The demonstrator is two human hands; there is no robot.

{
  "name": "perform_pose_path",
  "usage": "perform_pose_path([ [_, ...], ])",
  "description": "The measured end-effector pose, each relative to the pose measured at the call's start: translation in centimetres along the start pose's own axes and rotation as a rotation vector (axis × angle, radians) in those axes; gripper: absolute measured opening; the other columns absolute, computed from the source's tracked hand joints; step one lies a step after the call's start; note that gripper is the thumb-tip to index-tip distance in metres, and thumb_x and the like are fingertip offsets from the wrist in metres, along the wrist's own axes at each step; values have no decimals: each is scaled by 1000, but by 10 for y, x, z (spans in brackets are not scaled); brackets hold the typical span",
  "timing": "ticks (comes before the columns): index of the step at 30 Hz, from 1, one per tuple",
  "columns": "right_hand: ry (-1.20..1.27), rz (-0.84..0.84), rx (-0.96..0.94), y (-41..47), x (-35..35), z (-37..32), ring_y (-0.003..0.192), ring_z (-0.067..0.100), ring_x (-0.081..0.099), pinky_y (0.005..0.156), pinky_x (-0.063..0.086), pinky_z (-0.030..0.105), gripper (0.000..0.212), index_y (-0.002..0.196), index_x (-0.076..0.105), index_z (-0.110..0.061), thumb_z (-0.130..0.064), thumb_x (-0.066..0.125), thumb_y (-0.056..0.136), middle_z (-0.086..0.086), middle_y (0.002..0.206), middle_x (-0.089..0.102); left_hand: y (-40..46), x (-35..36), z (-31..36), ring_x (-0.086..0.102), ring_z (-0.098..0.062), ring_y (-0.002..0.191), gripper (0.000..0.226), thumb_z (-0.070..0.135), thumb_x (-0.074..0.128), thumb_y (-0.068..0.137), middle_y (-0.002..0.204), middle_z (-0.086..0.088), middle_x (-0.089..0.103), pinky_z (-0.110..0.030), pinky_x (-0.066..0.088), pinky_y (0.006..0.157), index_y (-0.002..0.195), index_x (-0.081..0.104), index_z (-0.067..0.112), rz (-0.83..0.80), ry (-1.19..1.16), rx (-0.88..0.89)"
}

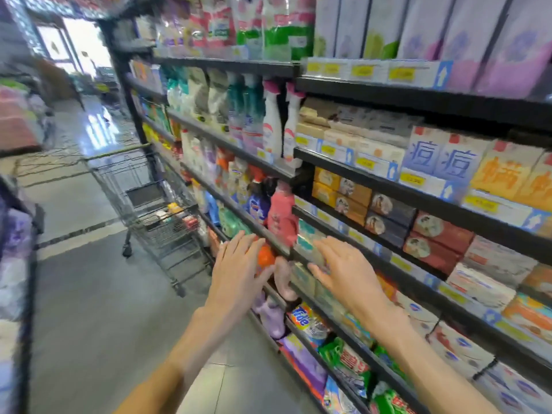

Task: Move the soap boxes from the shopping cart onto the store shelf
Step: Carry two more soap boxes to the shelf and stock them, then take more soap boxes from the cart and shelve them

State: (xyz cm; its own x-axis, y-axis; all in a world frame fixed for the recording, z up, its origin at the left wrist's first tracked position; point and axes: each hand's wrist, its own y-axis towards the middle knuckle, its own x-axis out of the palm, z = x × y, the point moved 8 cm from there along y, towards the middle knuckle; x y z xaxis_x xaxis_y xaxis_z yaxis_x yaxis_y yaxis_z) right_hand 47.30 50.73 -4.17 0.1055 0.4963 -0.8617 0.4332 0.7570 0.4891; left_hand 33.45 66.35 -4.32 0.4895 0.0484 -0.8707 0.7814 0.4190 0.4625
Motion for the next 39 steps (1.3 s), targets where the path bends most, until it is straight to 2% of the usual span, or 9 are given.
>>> perform_pose_path([
  [3,90,-13,-114,45,27,-63,109,32,66,92,55,43,51,124,67,-11,-44,63,85,11,121,69,-24,-26,-71,46,-28,138,64,60,58,84,140,-3,59,-47,40,112,134,59,20,23,48,-142],
  [8,139,-16,-357,120,74,-179,108,30,67,91,55,39,59,123,67,-9,-52,48,88,13,120,69,-63,-70,-187,43,-33,141,73,65,38,87,143,-7,56,-53,41,111,139,55,16,64,127,-300],
  [14,210,-60,-495,202,143,-300,117,27,62,99,52,37,57,134,59,-12,-51,59,91,8,130,63,-85,-105,-329,32,-32,148,72,61,49,90,152,-8,46,-53,32,117,147,47,16,42,223,-449],
  [20,260,-79,-585,280,207,-415,128,22,54,105,47,37,63,143,49,-16,-54,52,94,4,141,55,-84,-132,-460,30,-30,149,85,71,29,86,155,-8,43,-51,31,118,149,44,16,42,243,-539],
  [22,288,-102,-608,306,228,-446,132,22,50,108,44,37,64,145,47,-15,-54,52,94,5,142,55,-78,-136,-501,29,-30,149,82,70,35,89,156,-8,42,-51,30,119,150,42,16,28,256,-566],
  [25,302,-140,-620,345,262,-480,129,27,53,106,46,40,64,143,50,-14,-53,51,92,8,141,56,-67,-131,-561,27,-29,151,76,62,50,92,158,-7,39,-50,28,120,152,38,18,23,262,-601],
  [29,319,-164,-613,406,316,-510,129,27,54,107,46,39,62,143,51,-13,-47,62,92,10,140,57,-33,-112,-635,24,-28,152,76,60,53,94,160,-7,35,-47,25,122,154,35,18,-4,276,-630],
  [33,302,-211,-636,480,382,-531,136,22,47,111,42,36,66,149,42,-17,-54,53,95,4,147,51,18,-81,-713,21,-26,153,75,60,49,95,162,-5,31,-46,21,123,156,30,20,-39,274,-640],
  [39,257,-281,-667,605,458,-567,135,19,47,108,40,32,65,151,39,-18,-51,51,97,2,148,50,100,-47,-832,25,-26,151,72,59,49,96,161,-4,33,-46,26,122,155,33,21,-42,219,-697],
])
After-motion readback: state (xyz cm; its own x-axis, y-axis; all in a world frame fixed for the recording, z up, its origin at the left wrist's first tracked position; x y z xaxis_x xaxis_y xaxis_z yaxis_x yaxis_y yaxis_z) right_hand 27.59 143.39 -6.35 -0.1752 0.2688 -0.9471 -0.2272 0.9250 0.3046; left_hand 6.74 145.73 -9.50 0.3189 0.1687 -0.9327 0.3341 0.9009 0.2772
